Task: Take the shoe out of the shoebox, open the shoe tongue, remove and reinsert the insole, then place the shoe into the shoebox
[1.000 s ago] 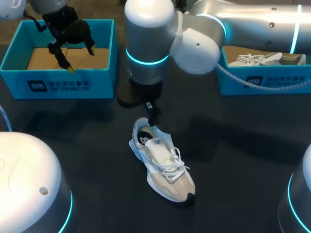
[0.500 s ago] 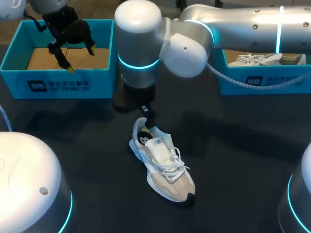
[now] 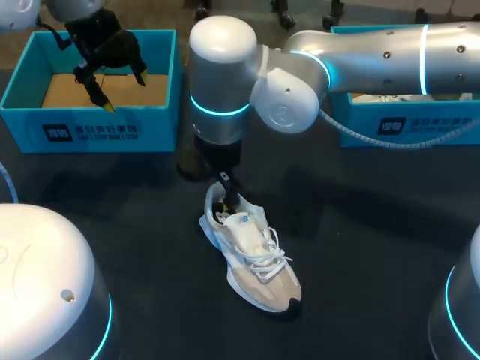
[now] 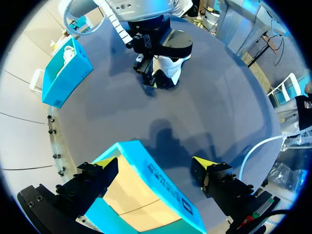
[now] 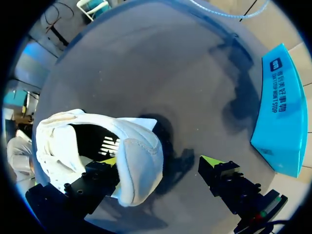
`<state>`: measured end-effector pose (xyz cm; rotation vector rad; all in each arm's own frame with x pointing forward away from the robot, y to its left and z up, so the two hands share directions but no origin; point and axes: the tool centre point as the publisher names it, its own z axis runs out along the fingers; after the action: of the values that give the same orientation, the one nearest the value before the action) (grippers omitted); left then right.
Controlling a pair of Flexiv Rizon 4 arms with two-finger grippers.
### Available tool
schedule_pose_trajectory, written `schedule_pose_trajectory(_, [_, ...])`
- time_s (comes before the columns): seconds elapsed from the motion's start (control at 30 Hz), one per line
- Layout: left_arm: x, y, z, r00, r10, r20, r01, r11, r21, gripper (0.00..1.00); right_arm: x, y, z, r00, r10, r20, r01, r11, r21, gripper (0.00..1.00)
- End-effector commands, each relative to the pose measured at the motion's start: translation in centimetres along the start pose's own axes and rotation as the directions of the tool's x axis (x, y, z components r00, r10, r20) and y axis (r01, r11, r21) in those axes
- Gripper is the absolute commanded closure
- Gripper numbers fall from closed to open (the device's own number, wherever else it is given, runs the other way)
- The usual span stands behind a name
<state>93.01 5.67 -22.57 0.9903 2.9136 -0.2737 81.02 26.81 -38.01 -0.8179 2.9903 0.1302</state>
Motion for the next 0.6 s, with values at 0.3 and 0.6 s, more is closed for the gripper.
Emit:
schedule_pose_trajectory(0.3, [0.0, 0.0, 0.0, 1.000, 0.001, -0.002, -0.001, 1.000, -0.001, 0.00, -0.3, 0.8, 0.9, 1.000, 0.017, 0.015, -0.017, 1.000, -0.009, 0.96])
schedule_pose_trajectory(0.6, [0.0, 0.0, 0.0, 1.000, 0.001, -0.002, -0.001, 1.000, -0.001, 0.00, 0.1, 1.6, 1.0, 0.999, 0.048, 0.018, -0.047, 0.999, -0.014, 1.00])
